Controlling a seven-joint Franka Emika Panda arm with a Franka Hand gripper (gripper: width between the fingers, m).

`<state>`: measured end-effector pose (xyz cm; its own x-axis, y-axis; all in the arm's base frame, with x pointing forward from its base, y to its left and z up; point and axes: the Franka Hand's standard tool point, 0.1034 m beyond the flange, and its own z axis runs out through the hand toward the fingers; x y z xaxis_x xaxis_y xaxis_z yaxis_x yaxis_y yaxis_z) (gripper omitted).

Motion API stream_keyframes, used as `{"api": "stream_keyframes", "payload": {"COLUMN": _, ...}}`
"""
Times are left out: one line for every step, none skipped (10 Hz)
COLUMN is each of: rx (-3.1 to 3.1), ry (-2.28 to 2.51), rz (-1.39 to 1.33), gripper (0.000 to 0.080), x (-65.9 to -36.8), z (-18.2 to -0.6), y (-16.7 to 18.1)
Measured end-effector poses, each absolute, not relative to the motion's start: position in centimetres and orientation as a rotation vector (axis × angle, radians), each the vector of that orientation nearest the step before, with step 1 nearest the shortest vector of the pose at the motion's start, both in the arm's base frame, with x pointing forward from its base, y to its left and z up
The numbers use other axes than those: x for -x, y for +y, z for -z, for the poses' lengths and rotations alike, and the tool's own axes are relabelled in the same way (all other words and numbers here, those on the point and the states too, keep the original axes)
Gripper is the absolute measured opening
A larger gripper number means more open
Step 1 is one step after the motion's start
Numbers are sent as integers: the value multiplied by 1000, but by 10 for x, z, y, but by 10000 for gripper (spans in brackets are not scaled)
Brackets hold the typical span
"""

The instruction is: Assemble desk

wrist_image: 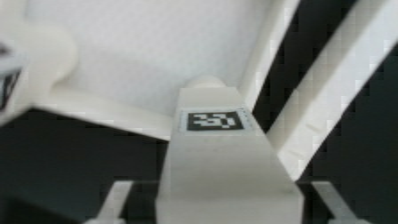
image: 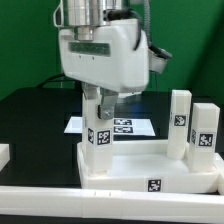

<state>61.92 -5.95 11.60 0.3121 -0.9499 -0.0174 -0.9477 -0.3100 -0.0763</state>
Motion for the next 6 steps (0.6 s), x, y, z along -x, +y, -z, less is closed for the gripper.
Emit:
{"api": "stream_keyframes", "payload": {"rx": 2437, "ry": 1863, "rz": 44, "gripper": 290, "x": -619, "z": -116, "y": -59}}
{"api": "stream_keyframes", "payload": {"rx": 2340, "ry": 1981, "rz": 38, "gripper": 290, "x": -619, "z": -116, "y": -58}}
{"api": "stream_keyframes", "payload": {"rx": 2270, "ry": 2059, "rz": 36, "gripper": 290, "x": -620, "z": -116, "y": -58}}
{"api": "stream_keyframes", "payload": {"rx": 2194, "ry": 2132, "rz": 31, "gripper": 290, "x": -620, "z": -116, "y": -57}}
{"api": "stream_keyframes", "payload": {"rx": 2059, "ry": 2247, "rz": 22, "gripper": 290, "x": -620, "z": -115, "y": -57}}
{"api": "stream_keyframes", "payload": {"rx": 1985, "ry": 2308, "rz": 22, "gripper": 290, "x": -621, "z": -115, "y": -57}}
